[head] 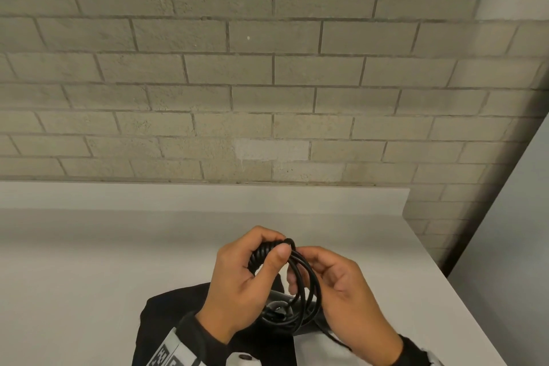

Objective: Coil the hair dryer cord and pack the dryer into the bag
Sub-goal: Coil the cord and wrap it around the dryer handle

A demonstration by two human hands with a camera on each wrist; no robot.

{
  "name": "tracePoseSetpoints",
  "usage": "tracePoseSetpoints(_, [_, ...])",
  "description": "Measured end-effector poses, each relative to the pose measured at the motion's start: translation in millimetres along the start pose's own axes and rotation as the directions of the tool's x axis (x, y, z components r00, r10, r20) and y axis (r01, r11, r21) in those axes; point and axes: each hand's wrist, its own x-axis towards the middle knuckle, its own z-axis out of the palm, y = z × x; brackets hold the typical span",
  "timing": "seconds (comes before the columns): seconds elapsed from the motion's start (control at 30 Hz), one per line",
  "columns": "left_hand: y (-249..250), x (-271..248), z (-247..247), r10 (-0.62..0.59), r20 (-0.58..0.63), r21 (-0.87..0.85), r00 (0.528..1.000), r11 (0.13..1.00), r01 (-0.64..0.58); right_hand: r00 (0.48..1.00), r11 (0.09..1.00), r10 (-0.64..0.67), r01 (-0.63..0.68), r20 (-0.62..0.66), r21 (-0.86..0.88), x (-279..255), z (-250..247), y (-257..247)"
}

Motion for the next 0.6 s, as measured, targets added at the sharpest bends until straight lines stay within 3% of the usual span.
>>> tracePoseSetpoints(0.23, [-0.1,0.4,-0.2,0.000,-0.010,0.050,1.000,0.999,0.000,0.996,0.998,0.057,-0.058,0.066,0.017,-2.8,-0.7,-4.2])
tracePoseSetpoints(0.43, [-0.3,-0.7,2.2,-0.038,-0.055,0.042,0.998,0.998,0.040,0.989,0.962,0.125,-0.139,0.073,0.236,-10.9,1.4,1.6])
tracePoseSetpoints(0.53, [-1.5,-0.6,2.2,-0.046,-0.060,0.052,0.997,0.997,0.049,0.991,0.990,0.059,-0.073,0.118,0.119,-16.4,5.5,3.8])
tracePoseSetpoints(0.6, [-1.5,-0.2,2.5,-0.040,-0.058,0.062,0.998,0.997,0.043,0.996,0.996,0.024,-0.031,0.080,0.089,-18.1,9.2,4.3])
